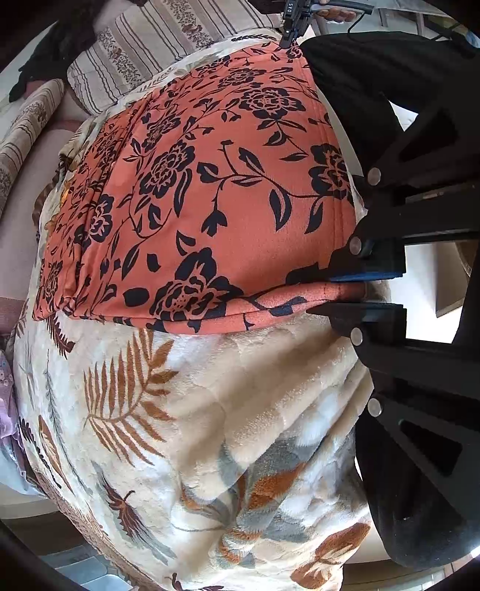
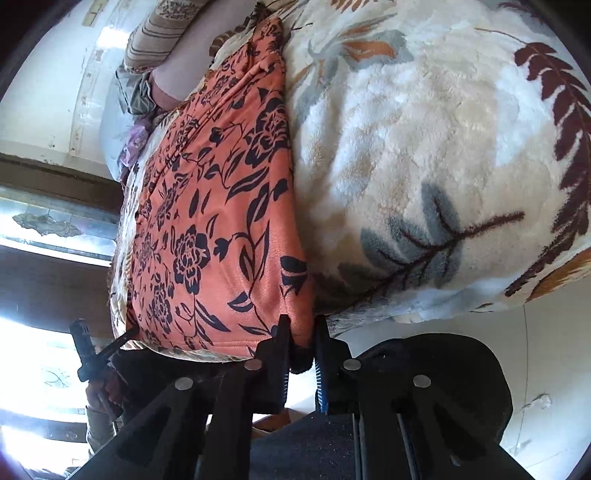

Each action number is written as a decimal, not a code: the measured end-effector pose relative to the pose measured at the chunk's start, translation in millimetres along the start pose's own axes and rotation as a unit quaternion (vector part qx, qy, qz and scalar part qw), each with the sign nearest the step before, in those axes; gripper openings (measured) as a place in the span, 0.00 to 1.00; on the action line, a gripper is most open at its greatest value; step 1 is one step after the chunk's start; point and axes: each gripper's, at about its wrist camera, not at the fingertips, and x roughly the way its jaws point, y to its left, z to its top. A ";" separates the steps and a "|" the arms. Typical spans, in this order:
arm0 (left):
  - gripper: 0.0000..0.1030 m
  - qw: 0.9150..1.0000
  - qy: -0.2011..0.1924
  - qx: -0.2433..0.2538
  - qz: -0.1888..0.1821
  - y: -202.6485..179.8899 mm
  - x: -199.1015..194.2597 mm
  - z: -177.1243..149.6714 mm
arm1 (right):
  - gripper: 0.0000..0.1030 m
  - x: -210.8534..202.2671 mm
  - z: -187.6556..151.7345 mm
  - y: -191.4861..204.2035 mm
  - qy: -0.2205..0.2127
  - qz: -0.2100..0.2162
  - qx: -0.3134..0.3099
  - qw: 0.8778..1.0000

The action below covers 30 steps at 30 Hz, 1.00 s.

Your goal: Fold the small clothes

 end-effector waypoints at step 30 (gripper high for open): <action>0.07 0.992 -0.073 -0.060 -0.079 11.8 -33.9 35.6 | 0.10 -12.1 11.8 8.7 -0.045 0.136 0.059 0.988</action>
